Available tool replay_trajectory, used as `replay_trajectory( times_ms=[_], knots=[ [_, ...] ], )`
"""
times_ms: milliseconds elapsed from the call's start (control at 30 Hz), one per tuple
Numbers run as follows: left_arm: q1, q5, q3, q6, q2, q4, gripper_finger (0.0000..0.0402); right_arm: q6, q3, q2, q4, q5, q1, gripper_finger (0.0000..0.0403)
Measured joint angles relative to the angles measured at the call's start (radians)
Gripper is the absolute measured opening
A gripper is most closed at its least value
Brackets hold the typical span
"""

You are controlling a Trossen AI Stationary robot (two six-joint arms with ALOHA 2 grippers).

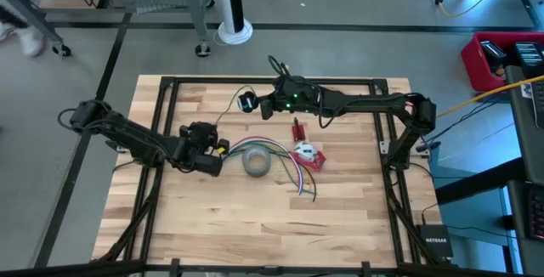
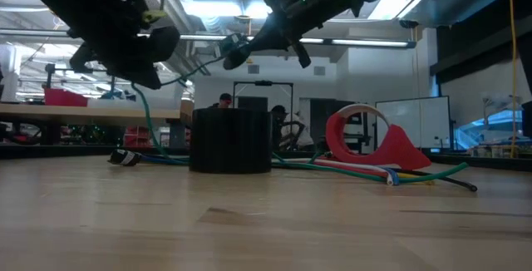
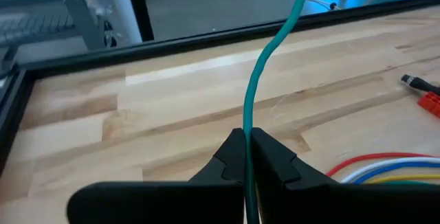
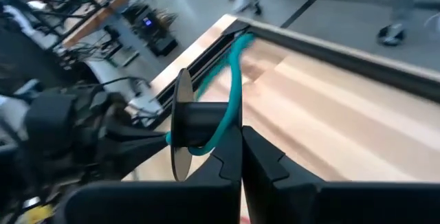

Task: Coil cords
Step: Coil the green wire onto the black spool

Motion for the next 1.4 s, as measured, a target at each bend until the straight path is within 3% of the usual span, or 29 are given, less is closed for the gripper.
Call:
replay_trajectory(
  times_ms=[167, 400, 533, 767, 1200, 1400],
  knots=[
    [-0.03, 0.054, 0.0, -0.142, 0.0, -0.079, 0.0, -0.011, 0.0, 0.0, 0.046, 0.092, 0.0, 0.0001],
    [-0.049, 0.114, 0.0, -0.164, 0.0, -0.061, 0.0, -0.011, 0.0, 0.0, 0.136, 0.099, 0.0, 0.0001],
    [-0.061, 0.125, 0.0, -0.155, 0.0, 0.012, 0.0, -0.011, 0.0, 0.0, 0.167, 0.16, 0.0, 0.0001],
    [-0.063, 0.149, 0.0, 0.002, 0.001, 0.247, 0.0, -0.011, 0.0, 0.0, 0.183, 0.21, 0.0, 0.0001],
    [0.059, 0.411, 0.0, 0.443, 0.002, 0.755, 0.0, -0.007, 0.0, 0.019, 0.182, 0.192, 0.001, 0.0001],
    [0.107, 0.509, 0.0, 0.565, 0.002, 0.892, 0.0, -0.007, 0.0, 0.028, 0.145, 0.167, 0.001, 0.0001]
  ],
)
